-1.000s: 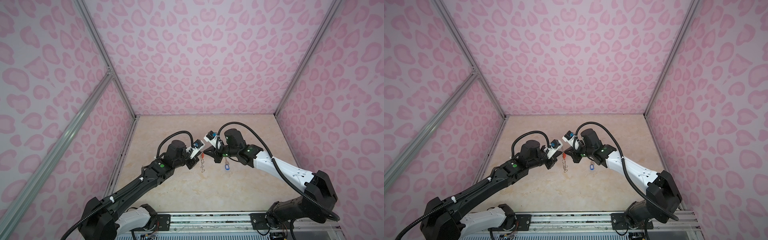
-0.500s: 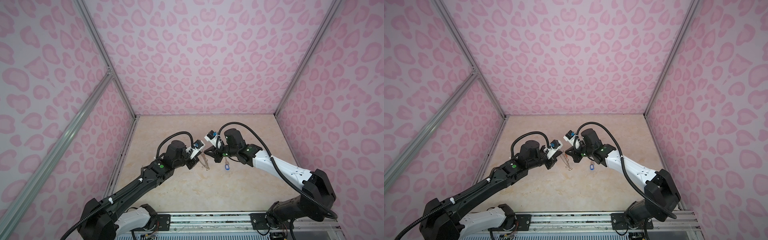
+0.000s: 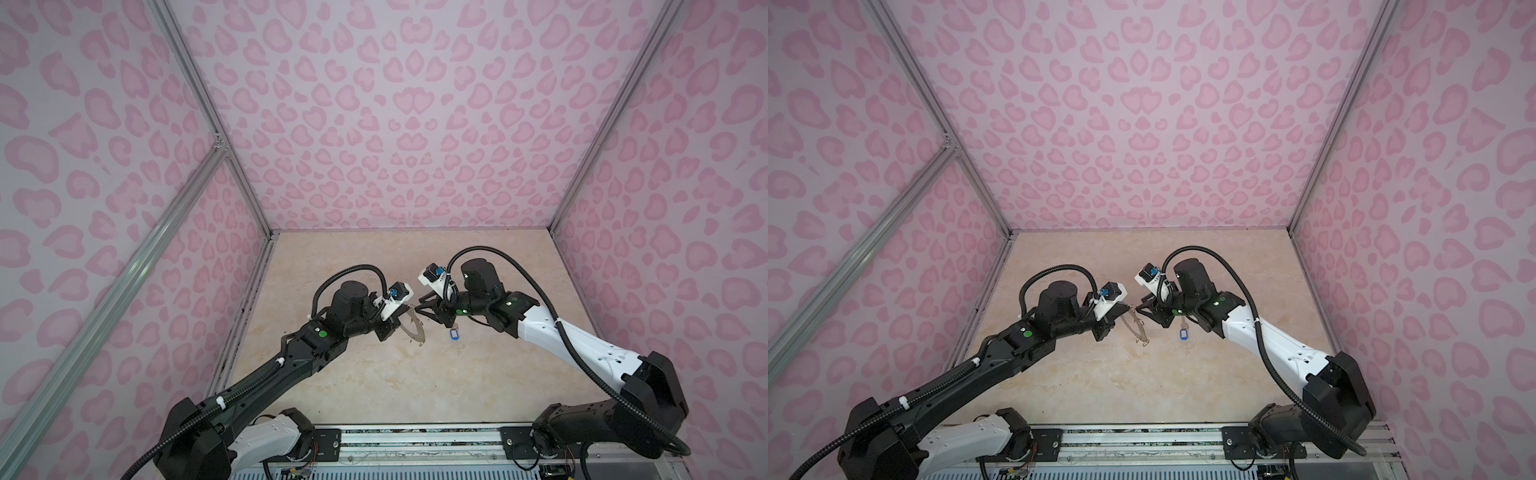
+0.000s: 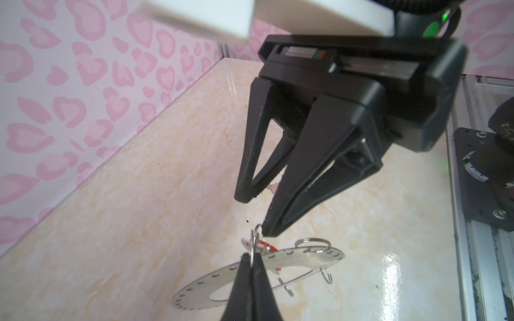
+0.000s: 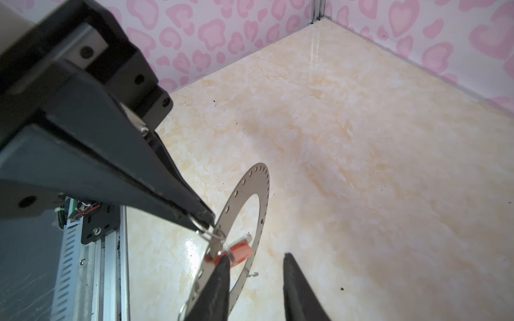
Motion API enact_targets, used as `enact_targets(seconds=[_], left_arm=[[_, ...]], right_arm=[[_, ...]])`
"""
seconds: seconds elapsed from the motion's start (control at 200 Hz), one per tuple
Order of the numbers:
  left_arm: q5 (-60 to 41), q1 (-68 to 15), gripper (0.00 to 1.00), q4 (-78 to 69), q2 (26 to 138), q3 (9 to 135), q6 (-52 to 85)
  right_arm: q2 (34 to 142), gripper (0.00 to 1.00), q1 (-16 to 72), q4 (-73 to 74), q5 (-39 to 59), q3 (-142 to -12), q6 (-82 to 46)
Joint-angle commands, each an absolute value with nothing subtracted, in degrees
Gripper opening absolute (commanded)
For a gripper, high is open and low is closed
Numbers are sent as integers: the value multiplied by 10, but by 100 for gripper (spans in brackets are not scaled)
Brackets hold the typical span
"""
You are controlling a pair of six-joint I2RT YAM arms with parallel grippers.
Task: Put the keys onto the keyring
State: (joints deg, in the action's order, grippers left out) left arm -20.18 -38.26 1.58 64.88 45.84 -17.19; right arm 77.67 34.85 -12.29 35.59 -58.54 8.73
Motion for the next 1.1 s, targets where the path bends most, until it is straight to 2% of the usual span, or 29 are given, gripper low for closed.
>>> enact_targets(seconds=[0.0, 0.31, 0.5, 1.095], left_arm=[[-256, -382, 3, -22, 643, 460, -174], [-337, -381, 3, -29, 645, 469, -183], [-371, -381, 3, -26, 650, 477, -183], [-380, -381, 3, -16, 653, 483, -187]], right_arm=[[751, 34, 337, -150, 380, -573, 151], [658, 30, 341, -115, 440, -522, 250], [665, 29, 354, -142, 450, -546, 269], [685, 18, 359, -158, 457, -551, 282]])
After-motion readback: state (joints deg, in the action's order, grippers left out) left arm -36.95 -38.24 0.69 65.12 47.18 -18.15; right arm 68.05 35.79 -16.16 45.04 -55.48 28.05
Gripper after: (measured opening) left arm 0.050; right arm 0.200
